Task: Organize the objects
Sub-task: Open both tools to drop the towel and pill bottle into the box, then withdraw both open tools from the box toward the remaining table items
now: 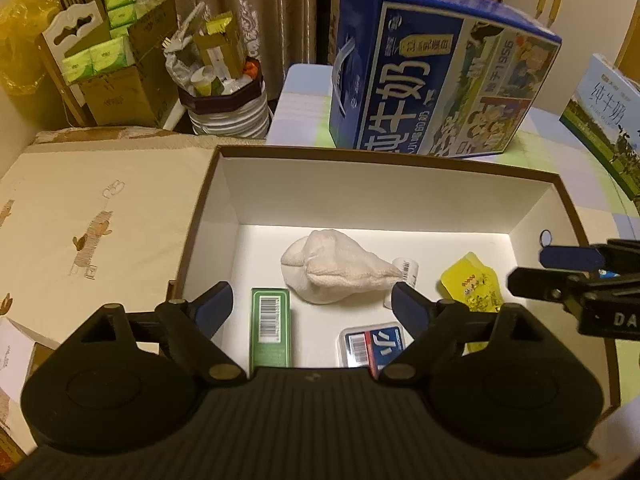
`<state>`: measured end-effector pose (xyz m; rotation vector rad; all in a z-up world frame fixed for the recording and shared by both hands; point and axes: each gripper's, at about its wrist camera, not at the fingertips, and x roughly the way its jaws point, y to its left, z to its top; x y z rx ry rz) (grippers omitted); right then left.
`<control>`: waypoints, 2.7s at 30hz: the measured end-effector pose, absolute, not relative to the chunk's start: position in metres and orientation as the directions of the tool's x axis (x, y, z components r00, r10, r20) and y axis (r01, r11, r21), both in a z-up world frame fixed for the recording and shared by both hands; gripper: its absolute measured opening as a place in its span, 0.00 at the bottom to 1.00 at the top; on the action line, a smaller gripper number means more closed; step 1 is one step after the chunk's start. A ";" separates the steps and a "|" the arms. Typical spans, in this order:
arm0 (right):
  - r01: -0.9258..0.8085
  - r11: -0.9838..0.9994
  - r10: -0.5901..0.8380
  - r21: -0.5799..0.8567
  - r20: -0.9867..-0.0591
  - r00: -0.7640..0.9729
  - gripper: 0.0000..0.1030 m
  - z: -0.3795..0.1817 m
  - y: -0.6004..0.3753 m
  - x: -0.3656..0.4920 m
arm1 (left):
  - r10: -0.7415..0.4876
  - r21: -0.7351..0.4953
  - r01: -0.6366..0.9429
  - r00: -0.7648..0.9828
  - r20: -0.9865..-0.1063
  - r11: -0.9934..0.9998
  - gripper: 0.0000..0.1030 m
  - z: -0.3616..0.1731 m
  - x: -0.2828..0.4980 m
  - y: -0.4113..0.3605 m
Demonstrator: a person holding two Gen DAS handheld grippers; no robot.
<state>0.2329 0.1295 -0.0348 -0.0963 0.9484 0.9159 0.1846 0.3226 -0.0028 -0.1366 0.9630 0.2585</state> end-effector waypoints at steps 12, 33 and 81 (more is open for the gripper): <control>-0.681 0.667 0.623 0.301 -0.727 0.289 0.58 -0.011 0.085 0.196 | 0.130 -0.049 -0.292 0.564 -0.816 0.955 0.86 0.016 0.144 0.296; -0.649 0.701 0.599 0.294 -0.736 0.314 0.60 0.002 0.028 0.140 | 0.103 -0.077 -0.296 0.549 -0.829 0.952 0.88 0.020 0.076 0.245; -0.651 0.697 0.546 0.302 -0.812 0.207 0.60 -0.018 -0.079 0.117 | 0.076 -0.052 -0.261 0.457 -0.886 0.964 0.88 -0.008 0.050 0.123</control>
